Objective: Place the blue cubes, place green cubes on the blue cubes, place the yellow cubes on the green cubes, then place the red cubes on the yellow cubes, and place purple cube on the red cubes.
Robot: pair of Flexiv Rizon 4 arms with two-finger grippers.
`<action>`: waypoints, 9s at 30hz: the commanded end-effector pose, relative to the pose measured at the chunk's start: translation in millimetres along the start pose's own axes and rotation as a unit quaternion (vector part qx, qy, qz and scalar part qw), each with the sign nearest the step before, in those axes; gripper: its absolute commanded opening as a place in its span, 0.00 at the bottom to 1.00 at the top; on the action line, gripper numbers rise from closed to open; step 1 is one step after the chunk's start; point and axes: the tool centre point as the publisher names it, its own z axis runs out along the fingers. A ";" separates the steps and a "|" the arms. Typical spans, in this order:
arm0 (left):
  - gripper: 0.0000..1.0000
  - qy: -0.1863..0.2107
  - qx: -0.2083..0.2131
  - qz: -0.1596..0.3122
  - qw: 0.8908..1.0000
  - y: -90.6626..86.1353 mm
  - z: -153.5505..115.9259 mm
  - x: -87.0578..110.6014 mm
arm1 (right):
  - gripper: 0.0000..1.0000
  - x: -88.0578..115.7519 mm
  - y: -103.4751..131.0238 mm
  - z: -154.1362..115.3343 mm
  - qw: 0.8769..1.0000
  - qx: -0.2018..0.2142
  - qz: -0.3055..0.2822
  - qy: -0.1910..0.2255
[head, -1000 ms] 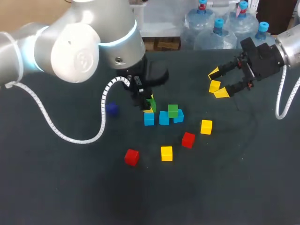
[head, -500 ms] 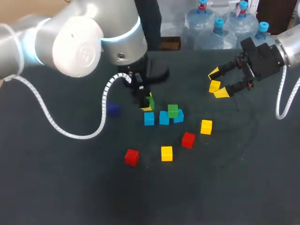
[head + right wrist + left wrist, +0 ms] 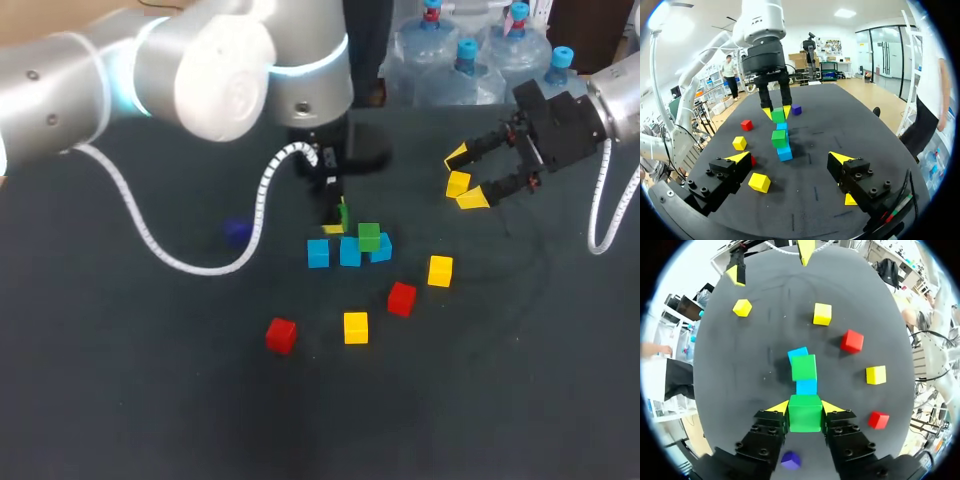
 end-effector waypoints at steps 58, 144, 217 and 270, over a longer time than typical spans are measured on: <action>0.09 0.020 0.059 -0.040 0.997 -9.3 31.6 5.8 | 1.00 0.1 -0.1 0.3 1.000 0.000 -0.001 0.000; 1.00 -0.056 0.002 -0.008 0.998 -7.6 22.3 6.5 | 1.00 0.1 -0.1 0.3 1.000 0.000 -0.001 0.000; 1.00 -0.243 -0.078 -0.012 0.967 -12.2 -46.5 85.1 | 1.00 -17.9 17.6 -0.6 0.991 -0.017 -0.060 0.115; 1.00 -0.243 -0.078 -0.012 0.967 -12.2 -46.5 85.1 | 1.00 71.9 51.7 54.3 0.919 0.017 0.049 0.391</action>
